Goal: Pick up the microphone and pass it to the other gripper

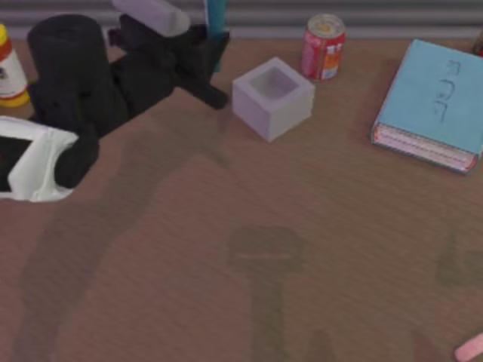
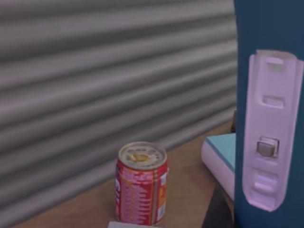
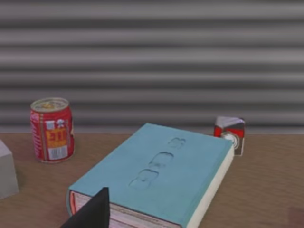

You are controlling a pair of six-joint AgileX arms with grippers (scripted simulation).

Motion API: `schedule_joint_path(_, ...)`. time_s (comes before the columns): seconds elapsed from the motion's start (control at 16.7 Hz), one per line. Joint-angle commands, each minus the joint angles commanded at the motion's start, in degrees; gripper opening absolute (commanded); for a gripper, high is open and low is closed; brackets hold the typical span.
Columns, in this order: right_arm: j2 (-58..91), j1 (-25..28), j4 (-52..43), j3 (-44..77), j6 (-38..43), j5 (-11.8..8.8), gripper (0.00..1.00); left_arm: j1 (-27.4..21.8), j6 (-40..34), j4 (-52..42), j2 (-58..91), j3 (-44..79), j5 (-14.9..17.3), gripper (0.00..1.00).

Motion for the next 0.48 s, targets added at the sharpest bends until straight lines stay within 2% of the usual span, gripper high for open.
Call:
schedule_joint_path(0.18, 0.0, 0.0, 0.0, 0.0, 0.0, 0.0, 1.0, 0.16, 1.03, 3.0, -1.57, -0.94, 1.22, 0.0)
schedule_joint_path(0.48, 0.0, 0.0, 0.0, 0.0, 0.0, 0.0, 1.0, -0.33, 1.03, 2.94, -1.5, -0.78, 0.9, 0.0)
